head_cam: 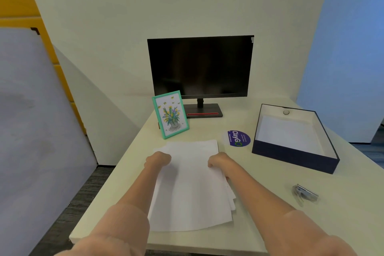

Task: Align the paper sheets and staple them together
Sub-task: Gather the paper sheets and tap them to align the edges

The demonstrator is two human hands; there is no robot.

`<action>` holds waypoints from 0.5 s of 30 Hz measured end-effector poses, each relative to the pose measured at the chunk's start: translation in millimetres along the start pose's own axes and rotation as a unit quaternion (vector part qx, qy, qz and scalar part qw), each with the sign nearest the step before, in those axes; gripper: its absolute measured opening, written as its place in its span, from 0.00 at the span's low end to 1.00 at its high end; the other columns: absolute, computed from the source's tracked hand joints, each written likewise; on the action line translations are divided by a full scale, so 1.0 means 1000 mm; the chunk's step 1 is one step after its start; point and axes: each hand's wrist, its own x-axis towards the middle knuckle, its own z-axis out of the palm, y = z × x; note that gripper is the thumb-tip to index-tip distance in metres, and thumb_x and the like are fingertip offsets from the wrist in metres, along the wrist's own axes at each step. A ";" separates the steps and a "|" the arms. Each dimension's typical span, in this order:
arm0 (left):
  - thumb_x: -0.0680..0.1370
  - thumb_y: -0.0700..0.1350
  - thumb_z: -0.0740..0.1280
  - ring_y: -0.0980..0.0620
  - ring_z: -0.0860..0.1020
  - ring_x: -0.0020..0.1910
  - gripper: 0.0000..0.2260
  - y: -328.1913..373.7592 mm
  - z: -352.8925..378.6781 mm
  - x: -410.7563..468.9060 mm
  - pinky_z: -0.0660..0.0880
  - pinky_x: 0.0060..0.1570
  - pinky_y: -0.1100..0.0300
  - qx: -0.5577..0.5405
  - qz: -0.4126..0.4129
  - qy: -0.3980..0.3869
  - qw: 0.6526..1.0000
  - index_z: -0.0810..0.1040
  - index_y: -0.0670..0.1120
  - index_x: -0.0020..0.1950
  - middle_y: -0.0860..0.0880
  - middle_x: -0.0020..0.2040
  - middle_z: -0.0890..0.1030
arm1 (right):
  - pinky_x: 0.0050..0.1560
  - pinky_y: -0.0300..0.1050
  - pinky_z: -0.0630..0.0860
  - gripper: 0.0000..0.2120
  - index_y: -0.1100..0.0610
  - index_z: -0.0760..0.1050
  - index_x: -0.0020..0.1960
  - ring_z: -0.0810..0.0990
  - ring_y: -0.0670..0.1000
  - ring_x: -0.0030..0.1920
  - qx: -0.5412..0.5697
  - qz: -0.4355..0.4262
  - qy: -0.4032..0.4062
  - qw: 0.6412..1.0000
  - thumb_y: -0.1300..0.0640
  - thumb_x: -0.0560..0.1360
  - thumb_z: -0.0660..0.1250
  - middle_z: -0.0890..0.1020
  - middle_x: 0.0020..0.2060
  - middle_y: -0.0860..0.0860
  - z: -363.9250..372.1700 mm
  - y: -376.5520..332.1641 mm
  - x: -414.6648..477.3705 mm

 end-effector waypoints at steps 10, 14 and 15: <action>0.75 0.50 0.64 0.38 0.67 0.66 0.27 0.001 0.009 0.001 0.68 0.64 0.48 -0.135 0.032 0.072 0.988 0.60 0.39 0.69 0.38 0.66 0.65 | 0.60 0.61 0.75 0.22 0.67 0.70 0.64 0.78 0.63 0.56 0.212 -0.013 -0.005 0.977 0.74 0.70 0.61 0.78 0.56 0.64 -0.019 0.019 0.036; 0.72 0.49 0.71 0.42 0.77 0.57 0.27 0.019 -0.012 -0.002 0.73 0.54 0.52 -0.437 0.093 -0.045 0.894 0.70 0.38 0.67 0.42 0.60 0.77 | 0.60 0.61 0.75 0.22 0.61 0.73 0.62 0.78 0.62 0.57 0.296 -0.102 -0.002 0.950 0.74 0.70 0.62 0.80 0.55 0.59 -0.049 0.011 0.027; 0.73 0.47 0.71 0.42 0.78 0.57 0.24 0.026 -0.020 -0.005 0.74 0.57 0.51 -0.465 0.123 -0.048 0.875 0.72 0.40 0.66 0.43 0.59 0.79 | 0.60 0.60 0.75 0.20 0.60 0.73 0.60 0.79 0.61 0.56 0.318 -0.127 -0.004 0.939 0.73 0.71 0.61 0.80 0.54 0.58 -0.060 0.003 0.007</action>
